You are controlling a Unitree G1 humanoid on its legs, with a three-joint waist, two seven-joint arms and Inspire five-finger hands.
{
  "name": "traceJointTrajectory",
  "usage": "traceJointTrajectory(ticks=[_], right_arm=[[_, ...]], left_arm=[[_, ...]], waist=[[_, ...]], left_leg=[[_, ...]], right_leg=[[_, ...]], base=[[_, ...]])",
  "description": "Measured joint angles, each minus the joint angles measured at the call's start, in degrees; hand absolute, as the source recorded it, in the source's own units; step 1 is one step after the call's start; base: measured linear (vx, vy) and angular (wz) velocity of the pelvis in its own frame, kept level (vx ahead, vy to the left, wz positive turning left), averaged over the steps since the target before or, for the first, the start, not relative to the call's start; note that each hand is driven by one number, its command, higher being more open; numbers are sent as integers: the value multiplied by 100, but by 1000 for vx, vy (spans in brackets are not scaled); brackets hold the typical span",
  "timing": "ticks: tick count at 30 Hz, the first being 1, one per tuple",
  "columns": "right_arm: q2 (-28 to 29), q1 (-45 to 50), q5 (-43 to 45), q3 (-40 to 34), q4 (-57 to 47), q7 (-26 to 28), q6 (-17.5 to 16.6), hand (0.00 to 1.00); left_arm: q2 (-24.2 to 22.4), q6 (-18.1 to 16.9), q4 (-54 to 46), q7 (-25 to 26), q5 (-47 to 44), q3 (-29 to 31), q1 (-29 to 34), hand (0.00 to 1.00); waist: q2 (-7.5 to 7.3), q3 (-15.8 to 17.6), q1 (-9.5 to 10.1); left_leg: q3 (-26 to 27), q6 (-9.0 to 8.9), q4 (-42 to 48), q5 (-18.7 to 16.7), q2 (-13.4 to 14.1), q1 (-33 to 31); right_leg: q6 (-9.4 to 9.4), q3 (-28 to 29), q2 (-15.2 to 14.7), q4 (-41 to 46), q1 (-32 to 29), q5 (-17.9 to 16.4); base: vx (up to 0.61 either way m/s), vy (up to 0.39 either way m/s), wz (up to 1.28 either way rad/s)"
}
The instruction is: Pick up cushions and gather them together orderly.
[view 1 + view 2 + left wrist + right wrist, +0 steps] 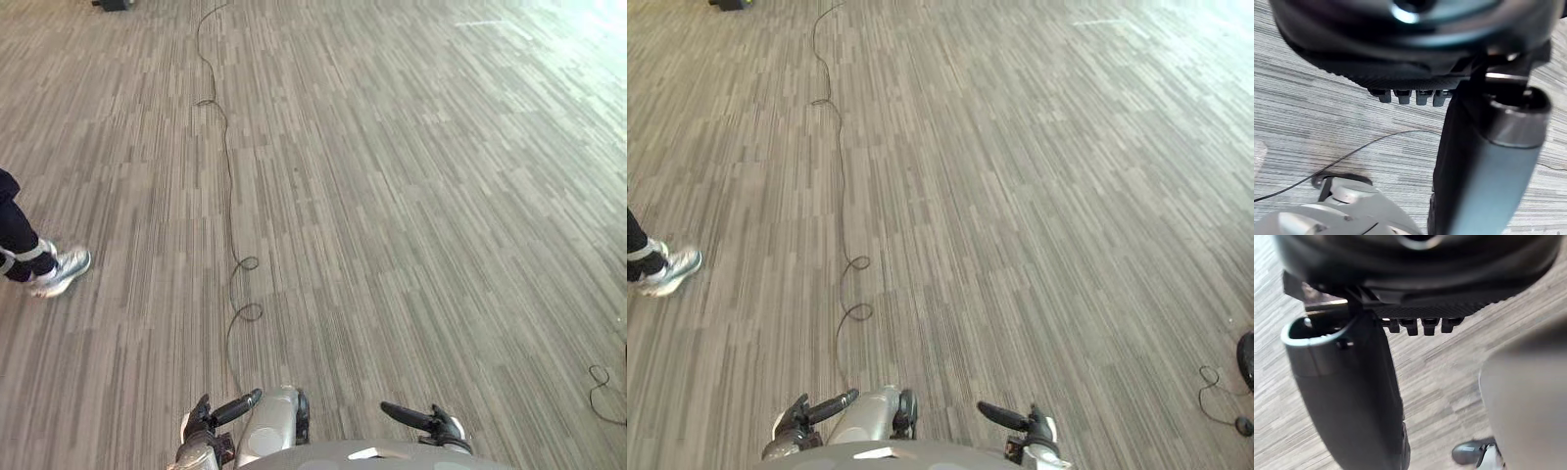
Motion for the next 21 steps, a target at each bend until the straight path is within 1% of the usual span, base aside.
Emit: traceJointTrajectory(ticks=[1, 2, 3, 4, 5, 6, 7, 8, 9, 10, 11, 12, 13, 14, 15, 16, 17, 18, 19, 20, 21], right_arm=[[11, 0, 0, -68, -59, 0, -39, 100], [16, -7, -1, -135, -154, 3, -78, 100], [20, -10, -3, -153, -268, 4, -121, 100], [21, -13, -4, -157, -312, 4, -158, 100], [44, -48, 0, -206, -383, 14, -183, 100], [72, -111, 0, -257, -393, 32, -190, 100], [80, -126, 1, -273, -390, 34, -190, 100], [93, -143, 3, -315, -398, 46, -194, 100], [116, -244, 2, -359, -346, 46, -193, 100], [104, -277, 3, -358, -302, 46, -189, 100], [83, -323, 7, -360, -267, 51, -173, 100], [-15, -452, -25, -339, -220, 70, -165, 100], [-41, -477, -69, -330, -220, 68, -167, 100], [-89, -493, -147, -325, -226, 79, -150, 100], [-101, -494, -175, -325, -225, 79, -146, 100], [-171, -500, -231, -296, -221, 77, -121, 100], [-230, -525, -231, -277, -186, 57, -103, 100], [-232, -542, -230, -261, -146, 43, -83, 100], [-225, -544, -228, -155, -73, 14, -67, 100], [-193, -538, -226, -5, -16, 13, -41, 100], [-153, -522, -224, 140, -17, -2, -25, 100]], left_arm=[[-5, 4, 18, 2, 39, -10, -59, 100], [-29, 17, 26, 4, 65, -35, -129, 100], [-83, 39, 27, 4, 84, -45, -189, 100], [-129, 43, 27, 7, 99, -45, -216, 100], [-238, 43, 31, -2, 110, -55, -253, 100], [-334, 78, 123, -33, 162, -41, -345, 100], [-320, 84, 169, -63, 173, -58, -374, 100], [-321, 106, 204, -76, 178, -61, -418, 100], [-365, 101, 240, -49, 237, -76, -509, 100], [-381, 103, 278, -55, 271, -104, -541, 100], [-411, 105, 303, -56, 298, -143, -551, 100], [-522, 109, 402, -54, 333, -142, -575, 100], [-569, 113, 399, -66, 339, -138, -574, 100], [-630, 112, 396, -94, 343, -136, -631, 100], [-645, 112, 395, -103, 342, -129, -644, 100], [-673, 113, 388, -107, 344, -1, -628, 100], [-679, 110, 374, -107, 346, 69, -578, 100], [-675, 114, 360, -111, 350, 78, -570, 100], [-617, 124, 255, -132, 337, 82, -562, 100], [-542, 96, 52, -122, 342, 69, -549, 100], [-515, 69, -130, -123, 333, 70, -533, 100]], waist=[[33, 35, -12], [68, 59, -49], [124, 91, -137], [150, 106, -172], [170, 117, -259], [159, 171, -267], [157, 175, -269], [162, 178, -299], [174, 182, -416], [177, 183, -456], [225, 211, -496], [452, 255, -495], [537, 244, -501], [642, 266, -510], [666, 271, -509], [819, 333, -506], [894, 432, -472], [912, 459, -451], [843, 530, -380], [680, 588, -296], [564, 573, -220]], left_leg=[[-32, 10, -150, -31, -35, 264], [-95, 40, -402, -57, -44, 629], [-198, 48, -680, -68, 1, 987], [-249, 33, -811, -78, 31, 1150], [-348, -39, -1025, -133, 123, 1452], [-368, -84, -1294, -182, 205, 1860], [-375, -86, -1358, -190, 225, 1946], [-414, -127, -1471, -220, 270, 2084], [-600, -183, -1765, -254, 350, 2358], [-737, -269, -1879, -300, 355, 2512], [-870, -374, -1904, -366, 427, 2656], [-1007, -444, -1775, -404, 683, 2768], [-1094, -484, -1535, -382, 731, 2676], [-1179, -619, -854, -300, 811, 2465], [-1196, -663, -571, -252, 833, 2367], [-1368, -948, 1122, 327, 920, 1761], [-1458, -1028, 2666, 519, 1060, 1150], [-1434, -1033, 3193, 468, 1146, 904], [-1411, -1020, 3792, 337, 1162, 485], [-1351, -999, 3886, 221, 1122, 3], [-1236, -933, 3651, 160, 1111, -467]], right_leg=[[-34, -147, 7, 572, -317, -21], [-175, -402, 54, 974, -706, -102], [-358, -724, 136, 991, -1034, -221], [-426, -896, 183, 847, -1189, -280], [-502, -1309, 265, 332, -1477, -327], [-624, -1705, 360, -467, -1700, -380], [-652, -1792, 388, -689, -1743, -381], [-663, -1929, 447, -1137, -1817, -376], [-853, -2027, 640, -2469, -1882, -127], [-1000, -1990, 702, -2921, -1855, 175], [-1293, -1952, 787, -2923, -1751, 734], [-1543, -2106, 909, -2721, -1662, 635], [-1565, -2155, 945, -2660, -1627, 465], [-1585, -2249, 982, -2612, -1488, 207], [-1590, -2261, 997, -2609, -1427, 134], [-1667, -2215, 1180, -2787, -1001, -76], [-1757, -2108, 1435, -3126, -457, -161], [-1790, -2038, 1524, -3280, -199, -183], [-1841, -1918, 1580, -3518, 264, -215], [-1874, -1761, 1584, -3761, 679, -235], [-1891, -1573, 1584, -4054, 977, -259]], base=[[508, 134, 14], [336, 51, 20], [399, 33, 24], [368, -14, 34], [552, -58, 23], [497, -74, 16], [570, -98, 8], [418, -90, 41], [556, -155, 62], [469, -155, 75], [618, -230, 50], [506, -195, 38], [768, -268, 35], [629, -205, 27], [632, -198, 9], [591, -164, -27], [584, -142, -40], [678, -127, -54], [625, -81, -51], [601, -69, -67], [477, -47, -58]])
